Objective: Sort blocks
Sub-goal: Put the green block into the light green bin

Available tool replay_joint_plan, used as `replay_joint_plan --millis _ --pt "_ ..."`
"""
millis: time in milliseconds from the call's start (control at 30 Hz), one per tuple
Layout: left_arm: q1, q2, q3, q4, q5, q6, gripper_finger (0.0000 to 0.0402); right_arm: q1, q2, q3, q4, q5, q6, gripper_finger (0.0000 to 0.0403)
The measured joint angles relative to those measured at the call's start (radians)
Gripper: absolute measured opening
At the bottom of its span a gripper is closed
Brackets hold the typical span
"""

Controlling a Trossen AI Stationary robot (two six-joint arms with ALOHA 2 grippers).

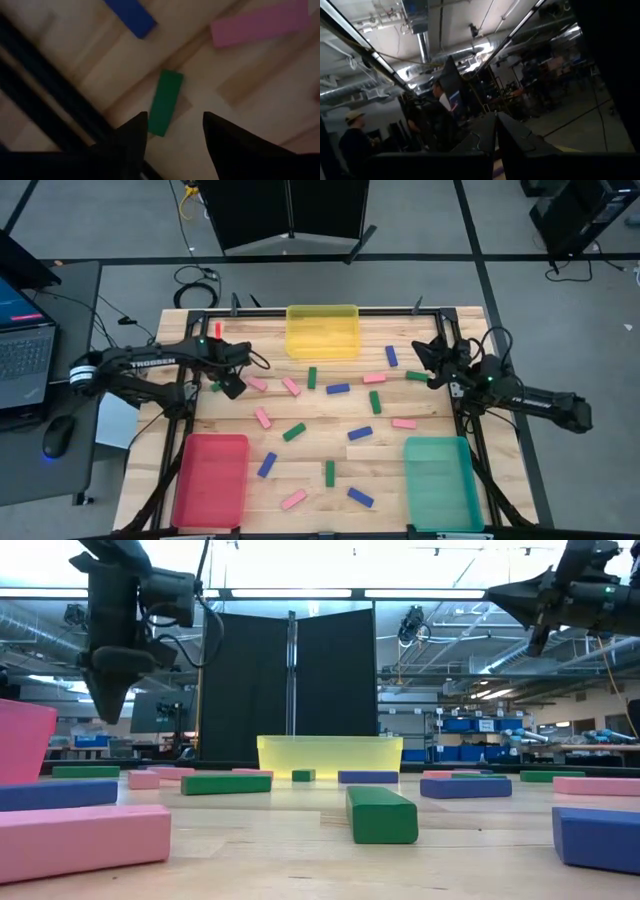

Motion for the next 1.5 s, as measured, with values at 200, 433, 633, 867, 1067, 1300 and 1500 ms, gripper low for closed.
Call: replay_joint_plan --millis 200,433,633,867,1067,1300,1500 --pt "0.031 0.005 -0.073 0.099 0.023 0.031 0.0266 0.000 0.075 0.043 0.001 -0.004 -0.012 0.0029" --pt "0.062 0.006 -0.122 0.135 0.022 -0.002 0.0297 0.000 0.171 0.096 0.002 -0.055 -0.014 0.0029" --pt "0.086 0.040 -0.121 0.180 0.015 -0.051 0.0294 0.000 0.244 0.122 0.003 -0.056 -0.023 0.0029" --pt "0.132 0.191 -0.121 0.209 0.031 -0.002 0.0294 0.000 0.302 0.131 0.038 -0.096 -0.023 0.0029" --pt "0.133 0.259 -0.120 0.249 0.080 0.016 0.0292 0.001 0.318 0.131 0.046 -0.105 -0.008 0.0029" --pt "0.132 0.297 -0.117 0.271 0.103 0.008 0.0239 0.001 0.317 0.131 0.047 -0.111 -0.010 0.0029" --pt "0.131 0.299 -0.117 0.270 0.121 -0.012 0.0119 0.002 0.317 0.131 0.048 -0.126 -0.013 0.0029"
